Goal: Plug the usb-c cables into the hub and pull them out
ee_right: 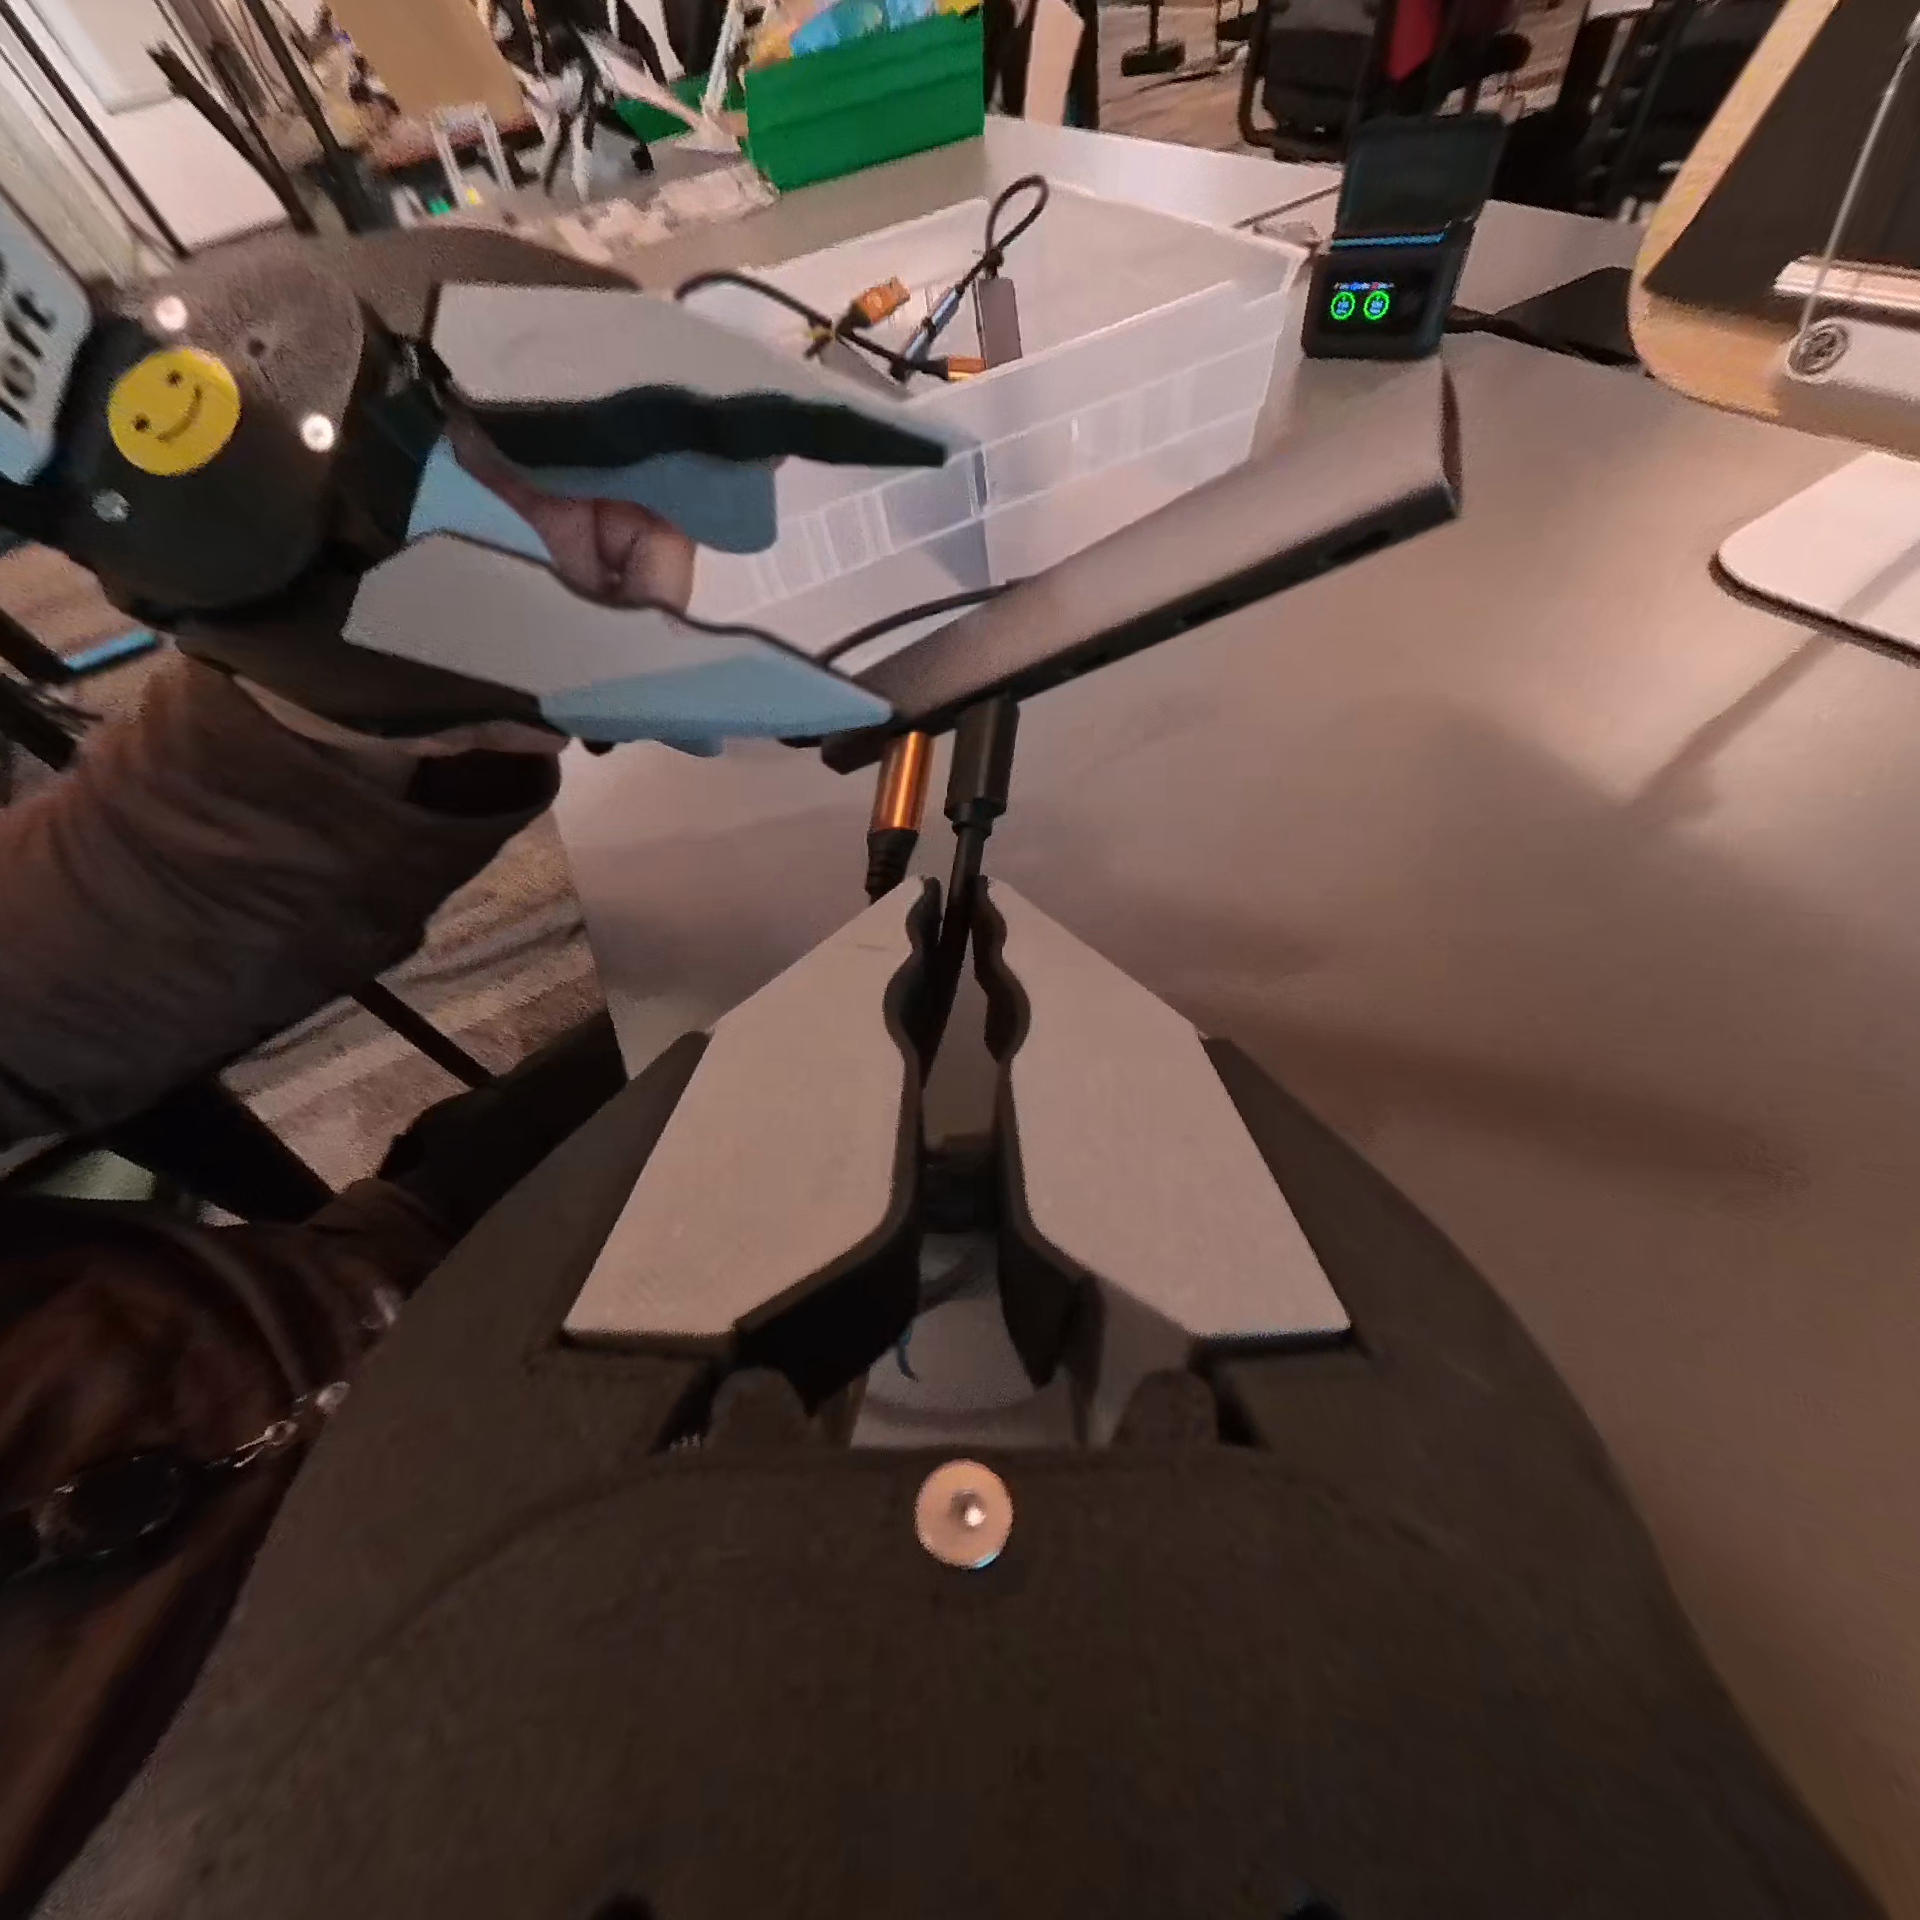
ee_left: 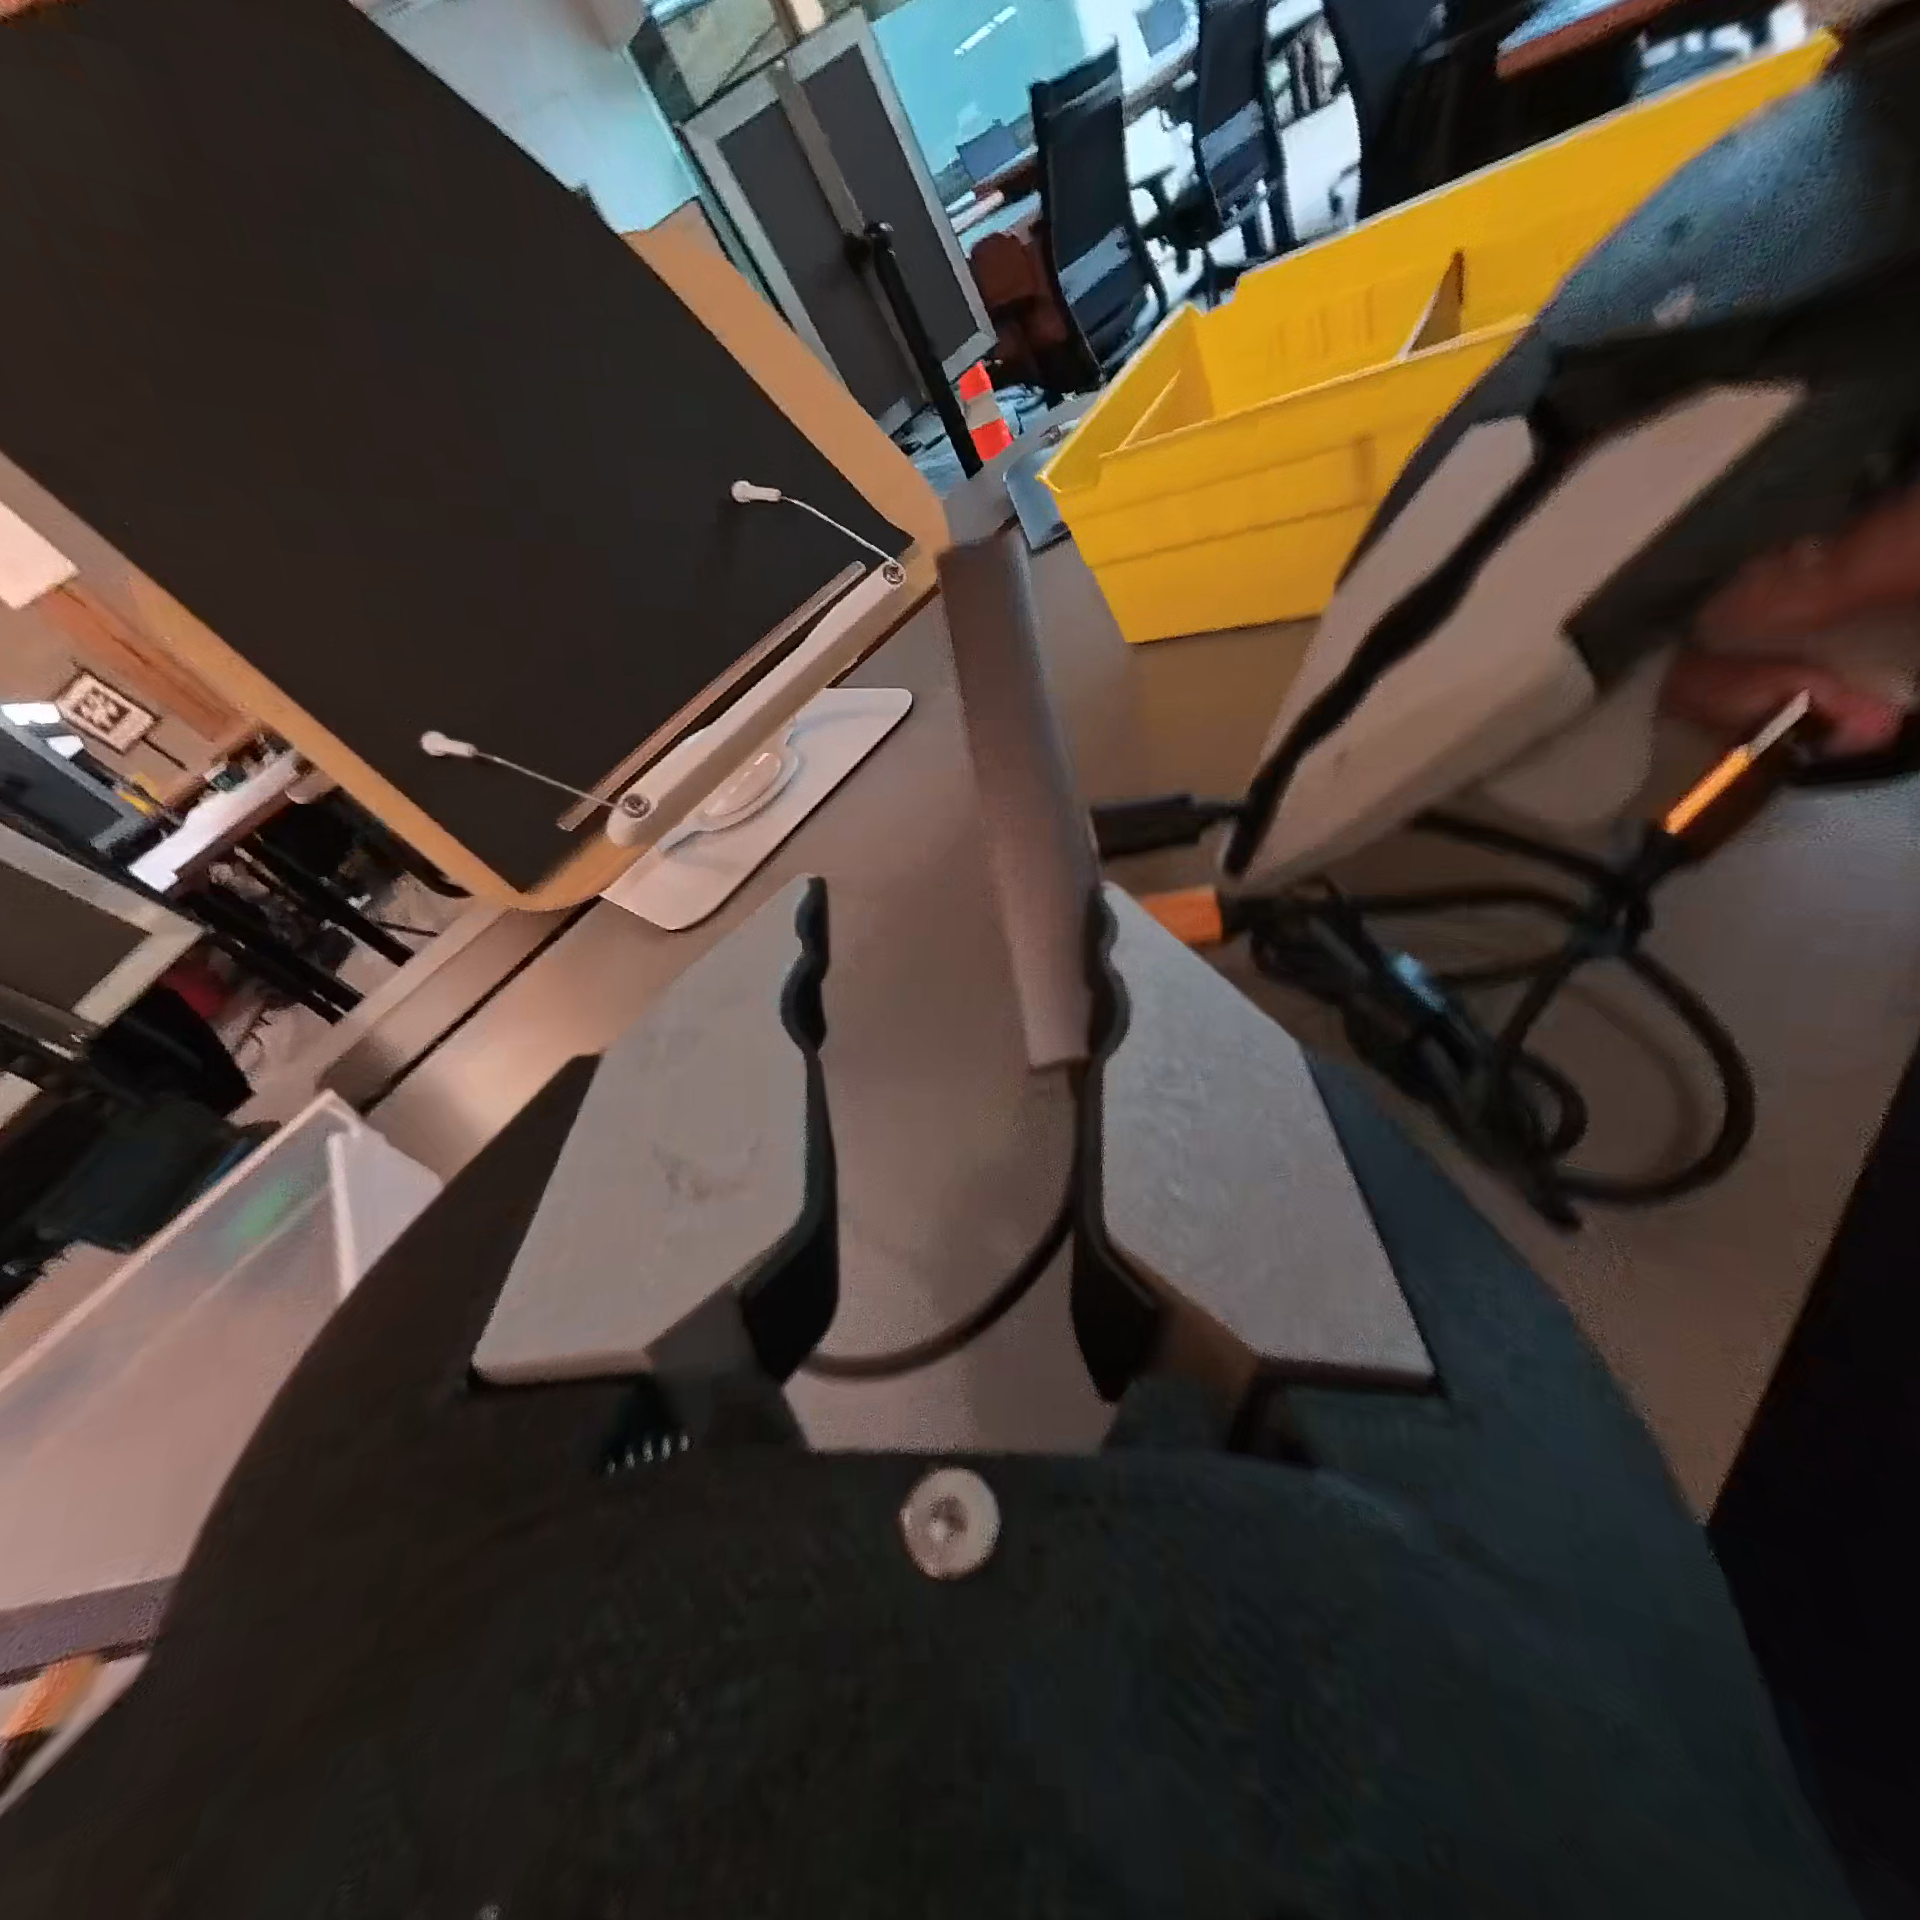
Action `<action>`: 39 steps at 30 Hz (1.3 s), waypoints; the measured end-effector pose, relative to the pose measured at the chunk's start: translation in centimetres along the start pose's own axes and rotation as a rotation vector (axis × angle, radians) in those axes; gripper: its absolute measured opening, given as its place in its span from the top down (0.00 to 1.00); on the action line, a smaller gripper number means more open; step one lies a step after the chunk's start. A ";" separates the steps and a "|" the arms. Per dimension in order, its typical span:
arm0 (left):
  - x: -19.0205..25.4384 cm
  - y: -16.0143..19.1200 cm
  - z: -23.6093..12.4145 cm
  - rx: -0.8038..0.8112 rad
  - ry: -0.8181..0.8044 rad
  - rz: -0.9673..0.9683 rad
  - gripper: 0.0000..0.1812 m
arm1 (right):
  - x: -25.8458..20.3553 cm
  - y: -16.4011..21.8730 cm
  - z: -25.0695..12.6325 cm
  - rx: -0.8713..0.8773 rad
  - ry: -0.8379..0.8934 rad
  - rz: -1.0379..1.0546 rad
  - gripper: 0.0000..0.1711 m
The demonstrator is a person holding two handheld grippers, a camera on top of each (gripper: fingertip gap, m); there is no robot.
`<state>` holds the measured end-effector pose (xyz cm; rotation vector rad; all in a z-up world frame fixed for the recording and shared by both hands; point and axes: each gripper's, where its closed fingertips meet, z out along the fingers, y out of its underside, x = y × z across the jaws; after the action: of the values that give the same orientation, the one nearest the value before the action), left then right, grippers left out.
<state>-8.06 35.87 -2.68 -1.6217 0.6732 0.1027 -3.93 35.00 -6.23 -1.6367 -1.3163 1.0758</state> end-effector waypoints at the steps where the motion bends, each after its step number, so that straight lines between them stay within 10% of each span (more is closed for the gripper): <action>1: 0.1 0.2 -0.3 -0.009 0.010 0.043 0.73 | 0.0 -0.2 -0.3 0.011 -0.013 0.018 0.99; 20: 1.5 3.0 0.9 -0.062 -0.117 0.563 0.67 | 0.0 -0.4 -0.8 0.043 -0.116 0.206 1.00; 28: 2.8 0.6 -0.3 0.113 -0.266 0.939 0.87 | -1.6 -1.3 -1.8 0.096 -0.375 0.413 1.00; 39: 2.7 2.0 -0.1 0.129 -0.080 0.631 0.95 | 1.2 -1.8 -2.4 0.023 0.153 -0.095 0.83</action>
<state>-6.83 34.76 -5.65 -1.2277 1.0861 0.5682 -2.17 36.41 -3.95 -1.5901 -1.2632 0.8889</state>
